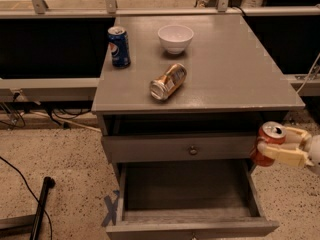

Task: Place coke can into middle drawer

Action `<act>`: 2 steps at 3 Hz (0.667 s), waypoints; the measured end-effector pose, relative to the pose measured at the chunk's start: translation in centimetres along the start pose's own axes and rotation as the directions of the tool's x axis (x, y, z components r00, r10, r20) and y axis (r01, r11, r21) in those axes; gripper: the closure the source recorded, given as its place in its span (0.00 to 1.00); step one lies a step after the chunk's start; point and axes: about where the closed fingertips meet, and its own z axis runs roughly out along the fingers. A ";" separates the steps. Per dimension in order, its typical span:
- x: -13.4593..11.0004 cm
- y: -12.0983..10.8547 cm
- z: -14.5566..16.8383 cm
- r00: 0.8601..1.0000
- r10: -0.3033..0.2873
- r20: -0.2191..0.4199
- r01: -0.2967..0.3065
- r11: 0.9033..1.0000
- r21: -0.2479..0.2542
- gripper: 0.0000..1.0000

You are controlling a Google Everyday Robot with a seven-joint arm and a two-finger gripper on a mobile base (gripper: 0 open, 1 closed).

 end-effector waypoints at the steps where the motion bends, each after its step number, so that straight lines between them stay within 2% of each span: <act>1: 5.0 -0.2 -1.3 1.000 -0.030 -0.002 0.030 0.998 -0.056 1.00; 2: 5.6 0.0 -1.2 1.000 -0.030 0.003 0.030 0.997 -0.070 1.00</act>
Offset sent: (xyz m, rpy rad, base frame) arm -0.0128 -0.0153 -0.0428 -0.0106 -0.0144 0.0546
